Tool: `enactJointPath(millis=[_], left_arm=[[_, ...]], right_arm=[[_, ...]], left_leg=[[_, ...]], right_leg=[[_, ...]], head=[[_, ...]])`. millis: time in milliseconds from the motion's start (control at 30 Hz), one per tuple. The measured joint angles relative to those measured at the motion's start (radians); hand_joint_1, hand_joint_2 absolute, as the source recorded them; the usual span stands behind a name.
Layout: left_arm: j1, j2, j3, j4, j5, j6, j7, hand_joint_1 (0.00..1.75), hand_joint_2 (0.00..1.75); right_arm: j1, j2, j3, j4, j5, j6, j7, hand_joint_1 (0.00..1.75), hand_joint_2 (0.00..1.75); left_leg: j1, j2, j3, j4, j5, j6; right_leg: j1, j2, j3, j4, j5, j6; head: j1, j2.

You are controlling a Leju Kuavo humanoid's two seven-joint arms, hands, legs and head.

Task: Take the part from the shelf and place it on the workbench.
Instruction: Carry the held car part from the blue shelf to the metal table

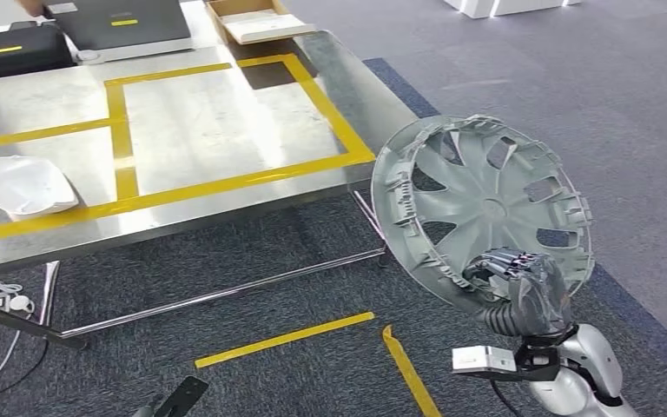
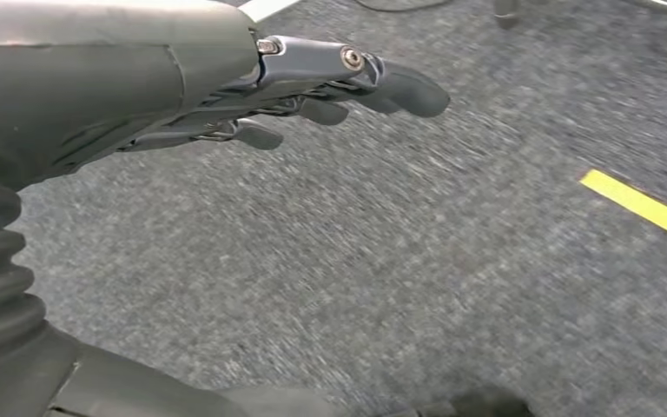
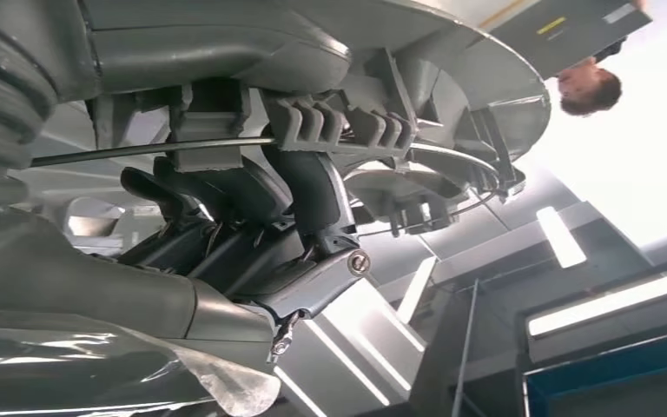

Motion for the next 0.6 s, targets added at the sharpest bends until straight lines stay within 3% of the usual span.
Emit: enactJointPath(millis=[67, 133, 167, 200, 267, 333, 400, 467, 533, 600], left_arm=[[-0.003, -0.001, 0.0, 0.0, -0.005, 0.004, 0.007, 0.0, 1.75], [-0.006, -0.002, 0.0, 0.0, -0.008, 0.007, 0.012, 0.0, 1.75], [-0.006, -0.003, 0.0, 0.0, -0.009, 0.008, 0.014, 0.0, 1.75], [-0.005, -0.004, 0.0, 0.0, -0.01, 0.008, 0.015, 0.0, 1.75], [-0.005, -0.005, 0.0, 0.0, -0.013, 0.008, 0.016, 0.0, 1.75], [-0.007, -0.006, 0.0, 0.0, -0.016, 0.008, 0.016, 0.0, 1.75], [-0.009, -0.006, 0.0, 0.0, -0.017, 0.008, 0.017, 0.0, 1.75], [-0.007, -0.005, 0.0, 0.0, -0.018, 0.008, 0.018, 0.0, 1.75], [-0.005, -0.004, 0.0, 0.0, -0.019, 0.009, 0.019, 0.0, 1.75], [-0.008, -0.004, -0.001, 0.0, -0.02, 0.009, 0.019, 0.0, 1.75]], right_arm=[[0.0, -0.001, -0.001, -0.001, 0.003, 0.0, 0.003, 1.75, 1.75], [0.001, -0.004, -0.002, -0.001, 0.006, 0.0, 0.005, 1.75, 1.75], [0.002, -0.005, -0.003, -0.001, 0.007, 0.0, 0.006, 1.75, 1.75], [0.003, -0.006, -0.003, -0.001, 0.008, 0.0, 0.007, 1.75, 1.75], [0.003, -0.007, -0.003, -0.001, 0.008, 0.0, 0.008, 1.75, 1.75], [0.003, -0.007, -0.003, -0.001, 0.008, 0.0, 0.009, 1.75, 1.75], [0.005, -0.007, -0.004, -0.002, 0.008, 0.0, 0.01, 1.75, 1.75], [0.006, -0.007, -0.006, -0.002, 0.008, 0.0, 0.01, 1.75, 1.75], [0.006, -0.008, -0.007, -0.003, 0.008, 0.0, 0.01, 1.75, 1.75], [0.01, -0.008, -0.008, -0.005, 0.008, -0.001, 0.011, 1.75, 1.75]], left_leg=[[0.006, -0.022, 0.007, -0.007, 0.002, 0.01], [0.005, -0.046, 0.008, -0.007, -0.001, 0.017], [0.004, -0.058, 0.009, -0.007, -0.003, 0.019], [0.005, -0.071, 0.01, -0.006, -0.005, 0.019], [0.007, -0.098, 0.017, -0.003, -0.012, 0.015], [0.009, -0.124, 0.02, 0.006, -0.021, 0.006], [0.01, -0.145, 0.015, 0.012, -0.024, -0.005], [0.012, -0.161, 0.012, 0.011, -0.022, -0.013], [0.009, -0.131, 0.003, 0.031, -0.036, -0.024], [0.008, -0.074, -0.04, 0.126, -0.082, -0.035]], right_leg=[[-0.003, 0.036, -0.029, 0.069, -0.046, 0.006], [-0.003, 0.066, -0.102, 0.199, -0.104, 0.008], [-0.003, 0.07, -0.136, 0.248, -0.114, 0.01], [-0.004, 0.072, -0.157, 0.267, -0.104, 0.011], [-0.007, 0.08, -0.144, 0.194, -0.028, 0.013], [-0.014, 0.116, -0.099, 0.076, 0.038, 0.015], [-0.016, 0.143, -0.074, 0.027, 0.048, 0.012], [-0.016, 0.132, -0.068, 0.024, 0.048, 0.005], [-0.017, 0.112, -0.06, 0.019, 0.048, -0.006], [-0.016, 0.088, -0.049, 0.016, 0.044, -0.019]], head=[[0.004, 0.0], [0.007, 0.0], [0.007, 0.0], [0.007, 0.0], [0.007, 0.0], [0.007, 0.0], [0.007, 0.0], [0.007, 0.0], [0.003, 0.0], [-0.001, 0.0]])
